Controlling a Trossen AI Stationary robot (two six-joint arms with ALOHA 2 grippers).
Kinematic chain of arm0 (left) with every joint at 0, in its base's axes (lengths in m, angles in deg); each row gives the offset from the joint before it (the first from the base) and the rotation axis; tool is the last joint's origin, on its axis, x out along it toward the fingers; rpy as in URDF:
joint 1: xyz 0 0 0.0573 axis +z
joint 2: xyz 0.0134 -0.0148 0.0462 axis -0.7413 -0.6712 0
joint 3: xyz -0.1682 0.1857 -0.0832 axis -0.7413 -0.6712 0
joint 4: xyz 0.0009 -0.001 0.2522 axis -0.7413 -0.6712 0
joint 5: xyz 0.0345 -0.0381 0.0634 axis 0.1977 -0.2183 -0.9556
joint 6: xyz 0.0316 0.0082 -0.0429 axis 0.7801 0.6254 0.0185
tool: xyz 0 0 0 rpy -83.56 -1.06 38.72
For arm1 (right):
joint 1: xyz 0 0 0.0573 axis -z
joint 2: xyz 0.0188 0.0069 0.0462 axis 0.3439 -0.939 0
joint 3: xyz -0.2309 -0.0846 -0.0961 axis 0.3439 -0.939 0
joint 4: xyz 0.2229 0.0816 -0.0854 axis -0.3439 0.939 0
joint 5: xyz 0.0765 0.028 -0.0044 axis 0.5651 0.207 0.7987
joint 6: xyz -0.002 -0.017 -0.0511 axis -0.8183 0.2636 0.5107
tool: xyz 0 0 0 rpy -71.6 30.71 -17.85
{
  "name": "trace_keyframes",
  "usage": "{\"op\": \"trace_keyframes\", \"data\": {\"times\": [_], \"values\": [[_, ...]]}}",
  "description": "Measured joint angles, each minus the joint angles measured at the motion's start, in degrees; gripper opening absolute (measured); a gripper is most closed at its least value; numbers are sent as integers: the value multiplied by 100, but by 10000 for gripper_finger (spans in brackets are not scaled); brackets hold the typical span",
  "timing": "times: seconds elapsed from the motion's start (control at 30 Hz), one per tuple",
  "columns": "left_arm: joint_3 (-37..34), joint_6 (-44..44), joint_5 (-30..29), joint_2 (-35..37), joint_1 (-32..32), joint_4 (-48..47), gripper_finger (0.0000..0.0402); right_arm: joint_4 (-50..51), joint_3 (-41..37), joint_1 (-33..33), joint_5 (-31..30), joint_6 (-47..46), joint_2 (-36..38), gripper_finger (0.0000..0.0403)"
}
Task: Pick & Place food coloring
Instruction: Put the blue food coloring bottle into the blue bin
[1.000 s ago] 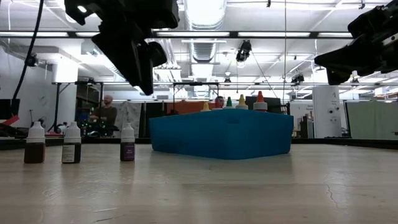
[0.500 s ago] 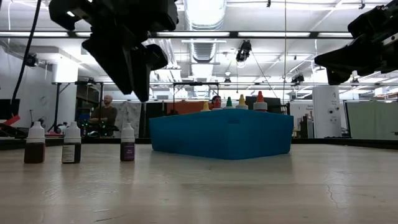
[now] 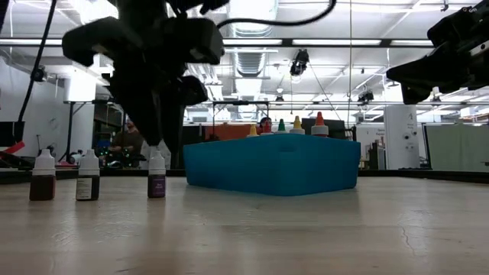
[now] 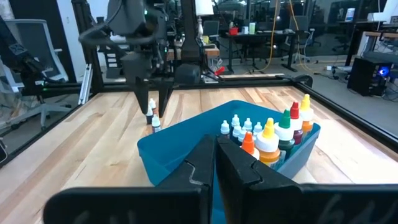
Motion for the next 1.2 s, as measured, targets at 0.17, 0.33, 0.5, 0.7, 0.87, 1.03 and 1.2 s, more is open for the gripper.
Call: {"op": "trace_keyframes", "data": {"times": [0.17, 0.33, 0.5, 0.7, 0.87, 1.03, 1.2], "values": [[-2, -17, 11, -202, -9, -7, 140, 2, -2, 0, 2, -4, 1, 9], [-4, -68, 1, -329, -5, -8, 140, 0, -2, 0, 0, -6, 0, 9], [-84, -25, -1, -337, 0, -9, 140, 0, -2, 0, 0, -7, 0, 9], [-192, -92, 1, -341, 4, -9, 140, 2, -2, 0, 0, -1, 0, 9], [-173, -120, 1, -341, 7, 26, 140, 0, -2, 0, 0, 1, 0, 9], [-170, -129, 1, -341, 7, 111, 140, 0, -2, 0, 0, 2, 0, 9], [-170, -166, 1, -331, 7, 233, 140, 0, -2, 0, 0, 0, 0, 9]]}}
